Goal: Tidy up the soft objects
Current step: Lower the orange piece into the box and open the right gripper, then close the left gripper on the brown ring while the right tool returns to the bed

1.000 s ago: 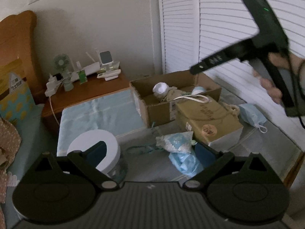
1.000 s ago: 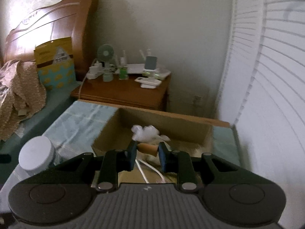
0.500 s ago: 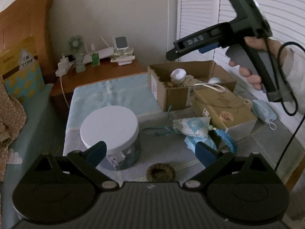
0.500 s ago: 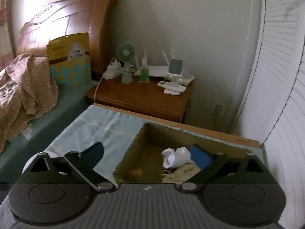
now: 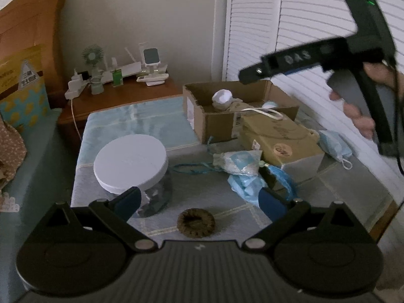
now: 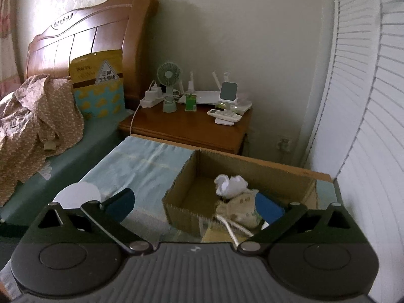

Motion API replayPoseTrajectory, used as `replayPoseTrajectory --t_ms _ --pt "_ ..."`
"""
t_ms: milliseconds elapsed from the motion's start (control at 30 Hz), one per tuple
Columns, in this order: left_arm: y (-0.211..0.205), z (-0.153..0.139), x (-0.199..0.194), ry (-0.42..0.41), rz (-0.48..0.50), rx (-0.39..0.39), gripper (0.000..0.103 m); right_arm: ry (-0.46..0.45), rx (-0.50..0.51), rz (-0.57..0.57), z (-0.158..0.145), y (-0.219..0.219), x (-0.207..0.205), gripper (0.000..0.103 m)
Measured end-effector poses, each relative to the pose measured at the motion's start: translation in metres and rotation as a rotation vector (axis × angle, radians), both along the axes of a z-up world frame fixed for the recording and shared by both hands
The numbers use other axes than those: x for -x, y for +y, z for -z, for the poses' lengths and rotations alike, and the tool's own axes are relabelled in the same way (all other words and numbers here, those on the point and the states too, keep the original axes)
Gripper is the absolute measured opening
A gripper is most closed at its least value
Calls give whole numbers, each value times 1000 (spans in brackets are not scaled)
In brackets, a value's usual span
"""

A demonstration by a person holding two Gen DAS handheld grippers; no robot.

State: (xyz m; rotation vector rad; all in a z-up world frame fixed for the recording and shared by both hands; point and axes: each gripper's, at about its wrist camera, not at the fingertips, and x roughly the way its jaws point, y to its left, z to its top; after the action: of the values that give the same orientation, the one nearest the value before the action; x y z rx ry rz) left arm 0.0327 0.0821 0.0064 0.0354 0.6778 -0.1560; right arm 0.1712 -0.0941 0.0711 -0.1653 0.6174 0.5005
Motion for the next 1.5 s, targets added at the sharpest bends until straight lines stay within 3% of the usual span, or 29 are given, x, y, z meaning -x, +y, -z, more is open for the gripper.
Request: replayPoseTrajectory --t_ms 300,500,767,1100,1233,1300,1367,1500 --pt "-8 9 3 22 33 12 99 -37 23 80 9 -42 72 103" --pt "-13 20 0 51 47 25 99 2 40 223 34 -83 106 103" --pt "-19 35 -7 89 37 21 99 116 145 373 87 -118 111 103" --pt "-21 59 -16 134 -5 -29 98 206 160 401 123 -128 101 103" --pt "-19 67 -19 133 -26 -32 95 236 111 408 127 -136 100 103" --pt "-18 69 -21 134 -36 -36 89 229 114 402 127 -137 99 103" --pt "-18 72 -24 140 -47 -45 75 224 111 404 127 -137 100 103" --pt "-19 73 -24 126 -64 -43 68 201 102 411 129 -136 103 103"
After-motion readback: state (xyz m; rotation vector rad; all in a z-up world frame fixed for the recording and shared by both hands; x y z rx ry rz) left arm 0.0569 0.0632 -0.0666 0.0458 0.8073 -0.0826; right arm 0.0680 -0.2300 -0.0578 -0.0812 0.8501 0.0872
